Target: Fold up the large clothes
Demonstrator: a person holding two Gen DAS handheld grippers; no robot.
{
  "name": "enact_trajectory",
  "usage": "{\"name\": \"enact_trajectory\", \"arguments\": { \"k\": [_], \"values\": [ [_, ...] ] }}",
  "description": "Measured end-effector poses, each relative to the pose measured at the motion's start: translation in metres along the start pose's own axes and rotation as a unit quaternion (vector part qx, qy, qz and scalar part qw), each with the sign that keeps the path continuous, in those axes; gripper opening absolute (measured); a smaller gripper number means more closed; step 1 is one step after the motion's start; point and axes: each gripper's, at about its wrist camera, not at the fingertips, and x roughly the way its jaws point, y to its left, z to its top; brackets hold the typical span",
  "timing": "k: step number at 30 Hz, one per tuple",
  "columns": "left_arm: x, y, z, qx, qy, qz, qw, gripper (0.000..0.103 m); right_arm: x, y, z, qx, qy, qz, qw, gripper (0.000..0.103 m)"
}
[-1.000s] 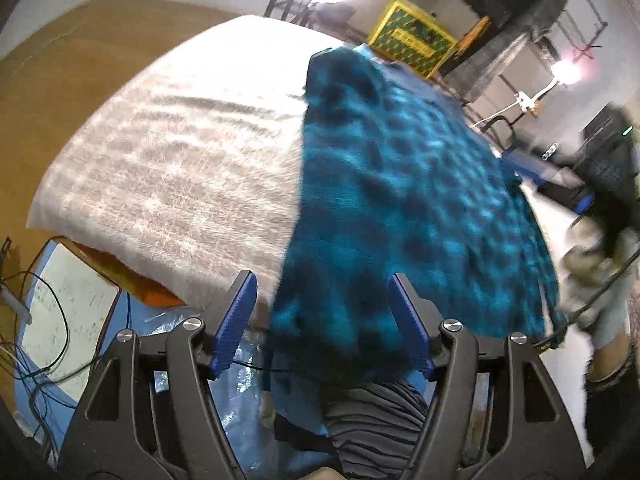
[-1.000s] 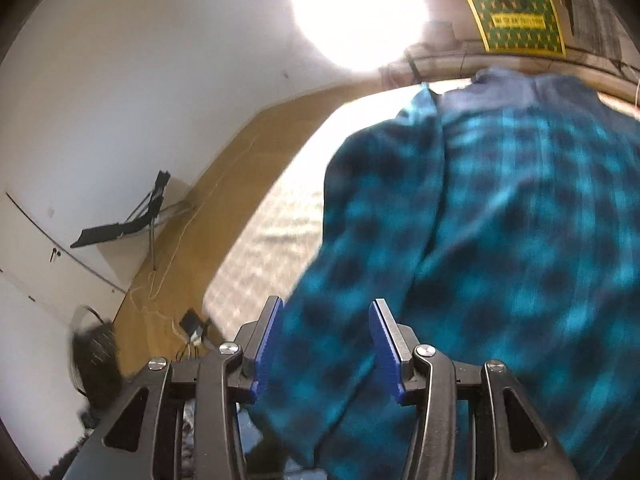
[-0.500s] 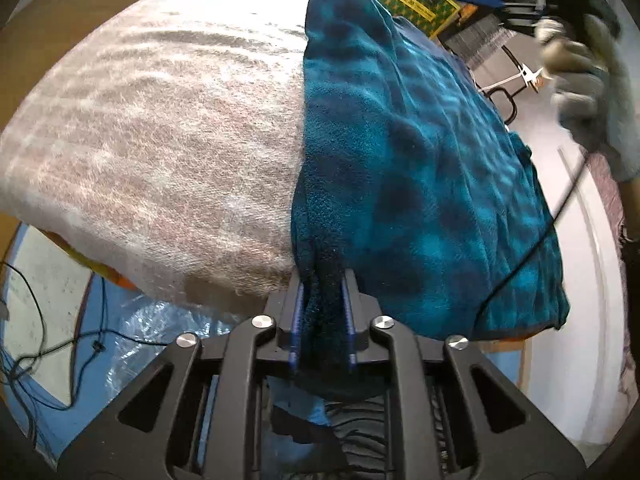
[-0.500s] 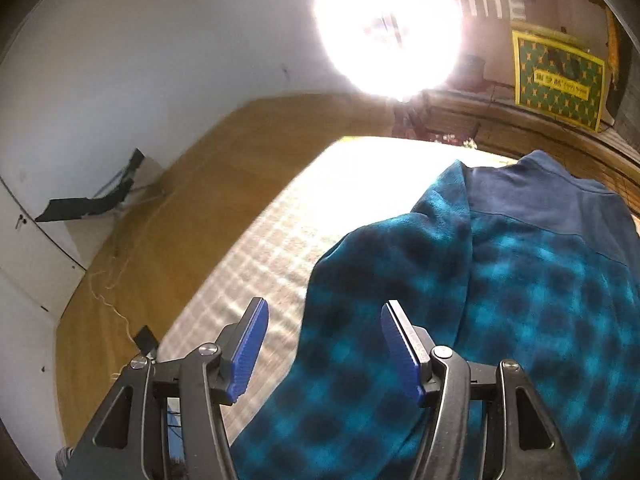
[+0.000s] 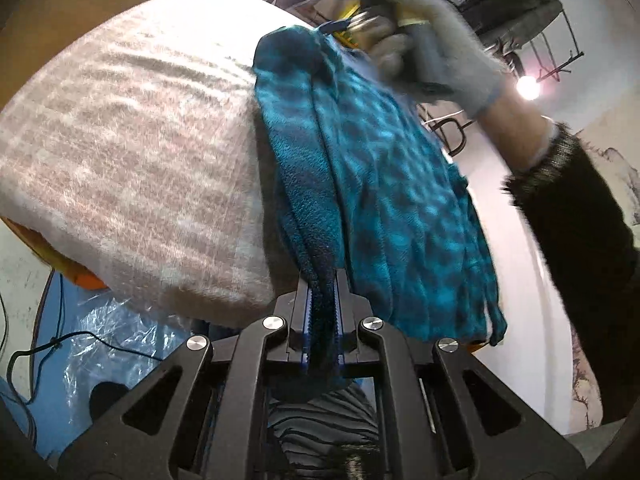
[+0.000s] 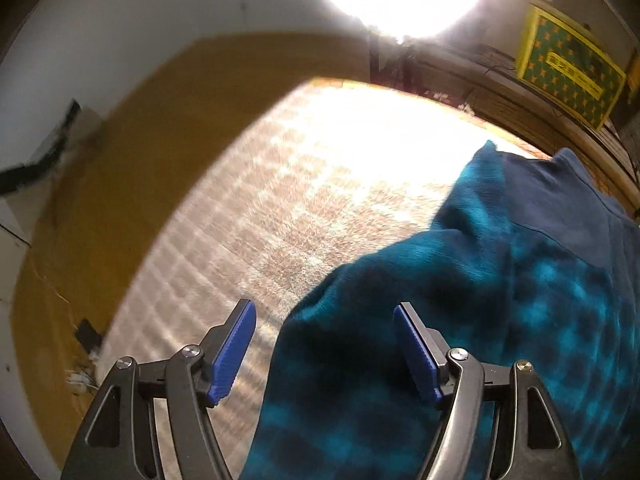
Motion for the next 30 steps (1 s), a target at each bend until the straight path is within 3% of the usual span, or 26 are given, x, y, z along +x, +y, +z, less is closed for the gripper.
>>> {"name": "enact_trajectory", "arguments": {
  "k": [5,9,11,13,15,19,22,28,30],
  "values": [
    [0.001,-0.006,0.000,0.010,0.002,0.001,0.9999,0.006,0.044,0.002,0.007,-0.014,0.041,-0.069,0.997,0.072],
    [0.002,-0.009,0.001,0.017,0.005,0.005,0.9998,0.006,0.060,-0.004,0.004,-0.019,0.062,-0.081,0.995,0.067],
    [0.002,-0.008,0.002,0.018,0.005,0.006,0.9998,0.006,0.065,-0.006,0.002,-0.025,0.067,-0.086,0.994,0.056],
    [0.003,-0.007,0.002,0.017,0.005,0.012,0.9998,0.006,0.066,-0.010,0.000,-0.028,0.060,-0.096,0.993,0.035],
    [0.001,-0.007,0.003,0.012,0.004,0.010,0.9999,0.006,0.061,-0.014,0.000,-0.026,0.049,-0.095,0.994,0.020],
    [-0.004,-0.017,0.002,0.032,-0.005,0.014,0.9994,0.006,0.035,-0.043,-0.001,0.028,0.011,-0.018,0.999,0.014],
    [-0.007,-0.033,0.000,0.063,-0.011,0.018,0.9978,0.006,0.007,-0.076,-0.009,0.077,-0.040,0.059,0.995,0.013],
    [-0.002,-0.063,-0.008,0.110,-0.006,0.019,0.9937,0.005,-0.040,-0.147,-0.041,0.166,-0.127,0.181,0.961,0.013],
    [0.007,-0.074,-0.012,0.128,0.003,0.021,0.9916,0.005,-0.050,-0.173,-0.060,0.187,-0.150,0.201,0.950,0.014]
  ]
}}
